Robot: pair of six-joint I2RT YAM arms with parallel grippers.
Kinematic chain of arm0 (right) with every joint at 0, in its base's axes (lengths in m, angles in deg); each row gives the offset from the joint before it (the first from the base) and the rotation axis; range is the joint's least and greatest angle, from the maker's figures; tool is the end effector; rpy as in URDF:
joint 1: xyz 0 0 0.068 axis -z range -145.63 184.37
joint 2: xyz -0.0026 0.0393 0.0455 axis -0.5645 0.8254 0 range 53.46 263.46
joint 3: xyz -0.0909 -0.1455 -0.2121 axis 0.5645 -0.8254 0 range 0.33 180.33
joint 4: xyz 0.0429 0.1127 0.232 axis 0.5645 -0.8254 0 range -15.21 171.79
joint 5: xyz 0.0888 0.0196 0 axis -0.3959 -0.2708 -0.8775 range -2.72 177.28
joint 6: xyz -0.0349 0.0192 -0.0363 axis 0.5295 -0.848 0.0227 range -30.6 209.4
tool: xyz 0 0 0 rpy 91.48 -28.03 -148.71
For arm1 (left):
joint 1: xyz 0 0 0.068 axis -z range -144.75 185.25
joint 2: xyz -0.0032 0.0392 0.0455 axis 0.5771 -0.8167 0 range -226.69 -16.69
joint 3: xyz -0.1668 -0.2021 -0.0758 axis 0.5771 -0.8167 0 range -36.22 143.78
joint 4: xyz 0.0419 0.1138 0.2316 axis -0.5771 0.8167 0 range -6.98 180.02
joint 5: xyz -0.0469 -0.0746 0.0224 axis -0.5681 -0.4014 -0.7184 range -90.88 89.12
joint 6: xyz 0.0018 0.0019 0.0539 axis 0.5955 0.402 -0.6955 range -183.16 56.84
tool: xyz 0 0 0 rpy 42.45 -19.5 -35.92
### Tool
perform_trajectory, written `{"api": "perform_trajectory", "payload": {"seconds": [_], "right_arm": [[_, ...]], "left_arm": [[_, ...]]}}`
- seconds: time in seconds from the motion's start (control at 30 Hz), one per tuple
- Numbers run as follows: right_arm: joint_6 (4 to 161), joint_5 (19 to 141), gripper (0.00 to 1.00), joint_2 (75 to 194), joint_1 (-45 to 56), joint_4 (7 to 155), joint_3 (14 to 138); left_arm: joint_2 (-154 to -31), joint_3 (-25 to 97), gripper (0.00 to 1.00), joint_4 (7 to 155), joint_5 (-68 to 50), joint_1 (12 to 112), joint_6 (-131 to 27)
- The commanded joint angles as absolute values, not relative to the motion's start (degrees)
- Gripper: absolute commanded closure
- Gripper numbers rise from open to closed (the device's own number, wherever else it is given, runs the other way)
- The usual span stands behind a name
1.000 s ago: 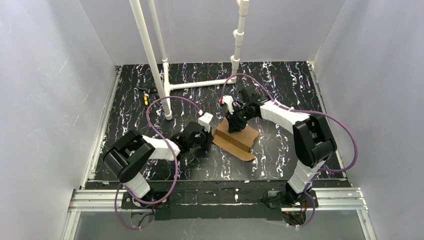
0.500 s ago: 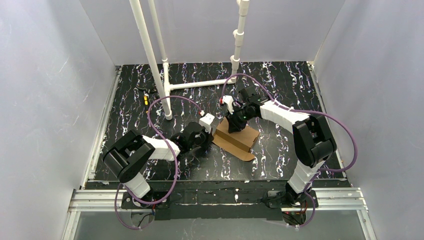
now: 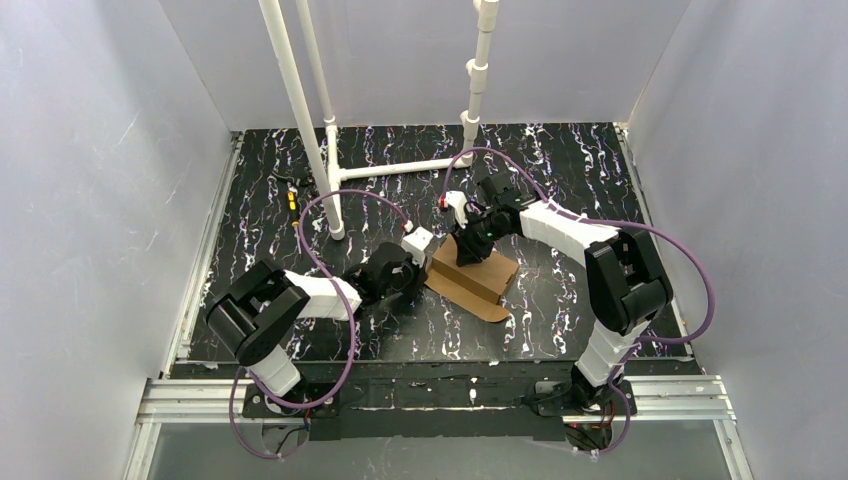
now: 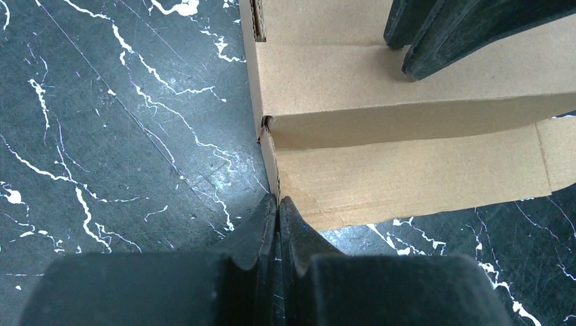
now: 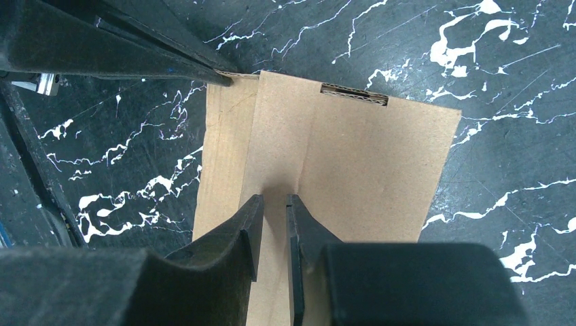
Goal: Fold the paper box
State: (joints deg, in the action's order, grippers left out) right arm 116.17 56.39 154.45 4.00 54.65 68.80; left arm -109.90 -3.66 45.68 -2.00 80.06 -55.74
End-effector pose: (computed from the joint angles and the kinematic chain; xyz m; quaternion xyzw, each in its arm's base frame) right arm 0.3031 0.1988 0.2013 -0.5061 0.7837 0.2648 0.2441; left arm 0.2179 -0.2175 0.1495 0.2729 0.7896 -0.2493 0.4898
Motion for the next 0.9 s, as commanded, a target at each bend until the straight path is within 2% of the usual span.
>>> {"api": "perform_trajectory", "payload": {"seconds": [0.0,0.3,0.87], "right_arm": [[118.09,62.5,0.72,159.53,3.87,51.43,66.6],[118.32,62.26,0.72,159.54,3.78,51.29,66.6],[118.41,61.97,0.72,159.6,3.26,51.16,66.69]], "left_arm": [[-106.86,-1.14,1.0,49.8,-2.89,80.9,-56.14],[-105.19,2.63,1.0,56.19,1.8,79.55,-51.03],[-106.68,11.95,1.0,63.65,-5.34,78.53,-44.75]]}}
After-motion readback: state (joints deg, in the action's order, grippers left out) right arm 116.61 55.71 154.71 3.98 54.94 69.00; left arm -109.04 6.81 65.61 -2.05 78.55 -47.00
